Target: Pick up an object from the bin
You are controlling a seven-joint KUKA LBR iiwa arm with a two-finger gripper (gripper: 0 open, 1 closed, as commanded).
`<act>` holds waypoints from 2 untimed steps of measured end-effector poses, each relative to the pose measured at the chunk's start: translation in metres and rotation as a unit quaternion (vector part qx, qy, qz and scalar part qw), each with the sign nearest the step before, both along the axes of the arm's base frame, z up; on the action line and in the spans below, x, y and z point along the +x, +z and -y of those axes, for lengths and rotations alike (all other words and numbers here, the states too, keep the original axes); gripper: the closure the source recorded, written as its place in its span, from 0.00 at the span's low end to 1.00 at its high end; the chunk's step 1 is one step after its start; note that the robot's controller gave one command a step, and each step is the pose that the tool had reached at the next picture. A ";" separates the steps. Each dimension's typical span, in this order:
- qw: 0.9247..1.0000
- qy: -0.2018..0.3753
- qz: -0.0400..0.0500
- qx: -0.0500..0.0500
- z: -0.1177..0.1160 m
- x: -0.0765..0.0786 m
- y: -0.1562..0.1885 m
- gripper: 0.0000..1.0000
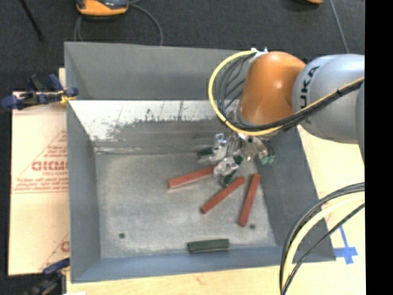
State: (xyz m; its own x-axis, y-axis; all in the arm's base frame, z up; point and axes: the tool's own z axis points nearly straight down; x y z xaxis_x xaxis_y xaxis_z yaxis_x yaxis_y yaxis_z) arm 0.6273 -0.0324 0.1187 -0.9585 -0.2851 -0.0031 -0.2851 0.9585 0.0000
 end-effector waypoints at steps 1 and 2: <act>1.000 -0.011 0.004 0.000 0.002 0.012 0.020 1.00; 1.000 -0.014 -0.004 0.000 0.003 0.005 0.058 1.00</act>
Offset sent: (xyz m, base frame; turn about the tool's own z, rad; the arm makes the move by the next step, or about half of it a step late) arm 0.0017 -0.0038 0.1188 0.0400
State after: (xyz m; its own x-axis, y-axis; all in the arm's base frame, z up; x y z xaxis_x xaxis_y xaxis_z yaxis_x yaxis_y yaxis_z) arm 0.6319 -0.0352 0.1770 -0.9661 -0.2583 0.0041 -0.2583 0.9661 0.0021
